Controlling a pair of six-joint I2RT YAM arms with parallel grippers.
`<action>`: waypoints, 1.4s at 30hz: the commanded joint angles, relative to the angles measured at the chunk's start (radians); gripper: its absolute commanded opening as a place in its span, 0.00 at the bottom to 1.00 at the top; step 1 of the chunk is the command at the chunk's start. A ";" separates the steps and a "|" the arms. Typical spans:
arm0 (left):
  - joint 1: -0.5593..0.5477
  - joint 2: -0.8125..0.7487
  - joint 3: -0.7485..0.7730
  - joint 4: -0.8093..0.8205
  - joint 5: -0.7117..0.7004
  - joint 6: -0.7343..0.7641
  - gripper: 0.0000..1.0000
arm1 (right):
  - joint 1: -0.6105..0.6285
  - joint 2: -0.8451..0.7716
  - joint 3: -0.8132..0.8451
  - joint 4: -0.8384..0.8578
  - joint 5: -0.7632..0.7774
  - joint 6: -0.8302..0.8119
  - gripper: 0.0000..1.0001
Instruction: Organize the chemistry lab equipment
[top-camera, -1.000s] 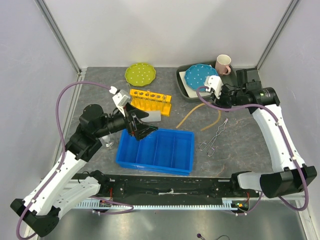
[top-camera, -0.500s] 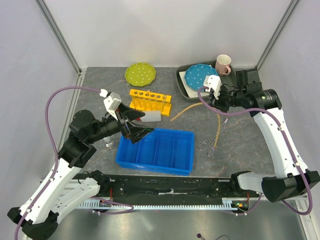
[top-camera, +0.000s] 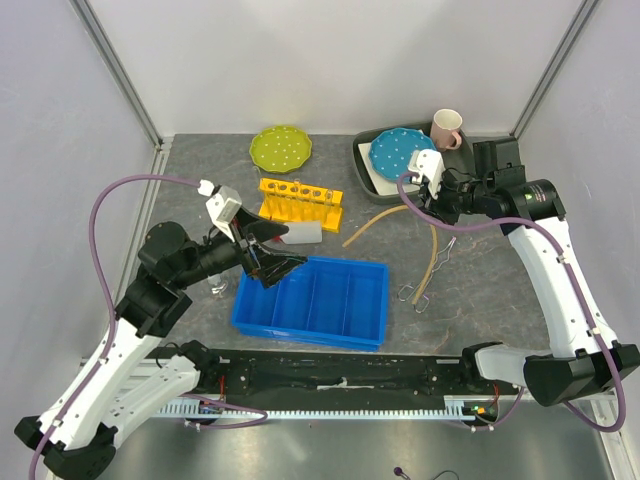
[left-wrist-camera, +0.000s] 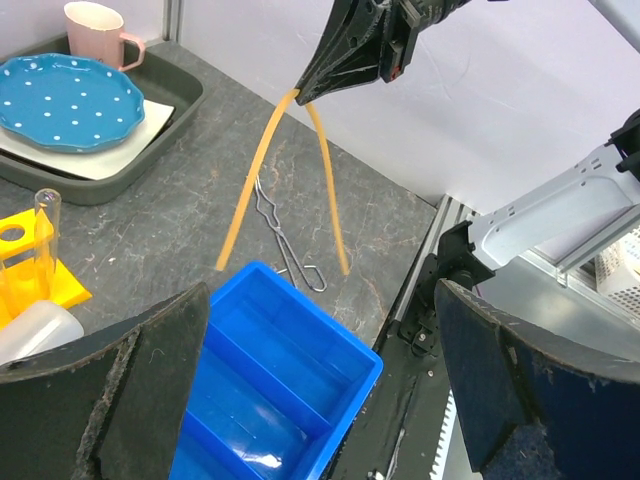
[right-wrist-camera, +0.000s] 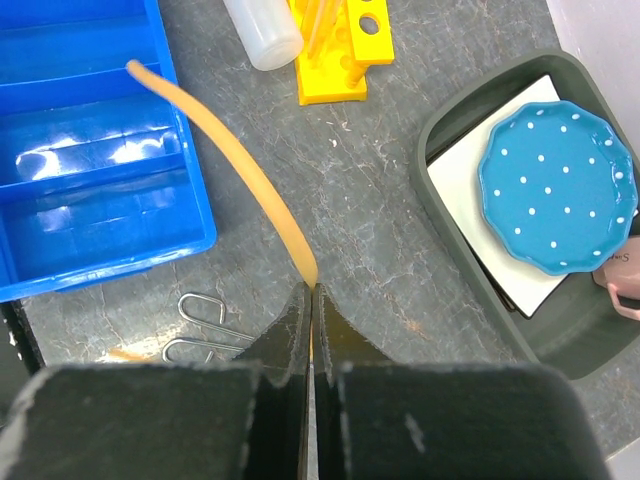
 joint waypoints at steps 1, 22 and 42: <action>0.002 -0.016 0.001 -0.001 -0.012 0.010 1.00 | 0.007 -0.014 0.038 0.017 -0.034 0.016 0.01; 0.002 -0.017 -0.004 0.003 -0.020 0.021 1.00 | 0.014 -0.016 0.066 0.009 -0.109 0.046 0.01; 0.002 0.063 -0.090 0.393 0.082 -0.250 1.00 | 0.200 0.099 0.182 0.051 -0.466 0.155 0.01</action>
